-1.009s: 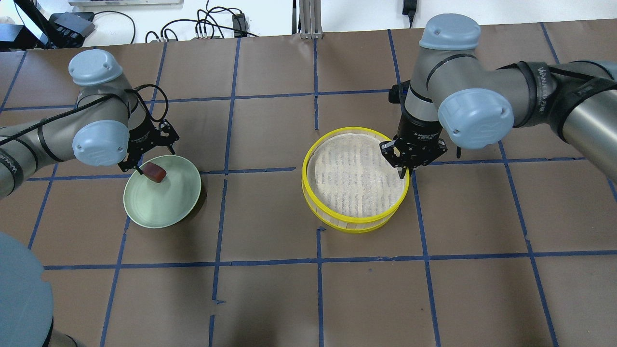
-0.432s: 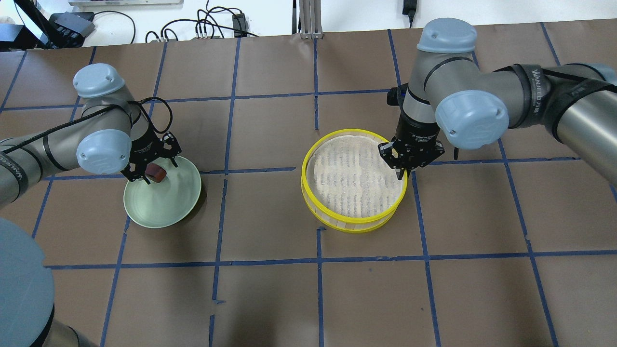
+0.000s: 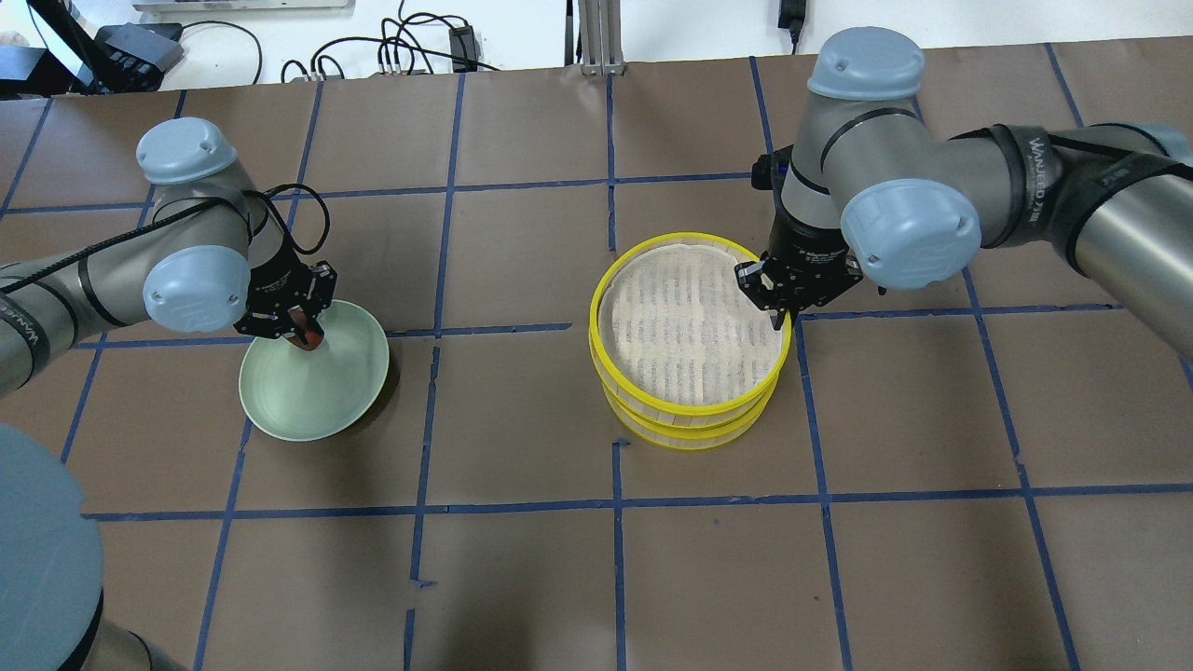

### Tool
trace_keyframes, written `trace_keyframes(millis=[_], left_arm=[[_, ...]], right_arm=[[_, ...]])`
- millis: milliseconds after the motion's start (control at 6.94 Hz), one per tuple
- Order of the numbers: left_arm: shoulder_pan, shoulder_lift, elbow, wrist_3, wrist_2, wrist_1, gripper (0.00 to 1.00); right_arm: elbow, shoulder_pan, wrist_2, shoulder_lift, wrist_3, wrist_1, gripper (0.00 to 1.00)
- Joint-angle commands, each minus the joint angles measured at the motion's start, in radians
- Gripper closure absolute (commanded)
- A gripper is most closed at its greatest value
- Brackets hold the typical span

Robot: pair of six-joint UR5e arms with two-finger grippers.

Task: Place buns in different layers of steamer
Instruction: 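Grasp the brown bun on the plate with the left gripper and lift it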

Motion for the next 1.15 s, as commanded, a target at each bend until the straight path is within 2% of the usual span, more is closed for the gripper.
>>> trace_keyframes(millis=[0, 577, 721, 865, 1009], left_arm=[[0.000, 0.013, 0.001, 0.004, 0.001, -0.003, 0.85], [0.000, 0.019, 0.004, 0.003, 0.001, -0.005, 0.85], [0.000, 0.034, 0.004, 0.004, 0.001, -0.012, 0.85], [0.000, 0.071, 0.006, 0.006, -0.001, -0.035, 0.85], [-0.008, 0.143, 0.028, 0.004, -0.007, -0.126, 0.85]], right_arm=[[0.006, 0.000, -0.016, 0.001, 0.001, -0.056, 0.89], [0.046, 0.001, -0.028, 0.001, -0.001, -0.056, 0.89], [0.050, 0.000, -0.028, -0.001, 0.001, -0.053, 0.86], [0.050, 0.001, -0.028, 0.001, 0.001, -0.054, 0.86], [0.048, 0.001, -0.028, 0.007, 0.001, -0.056, 0.86]])
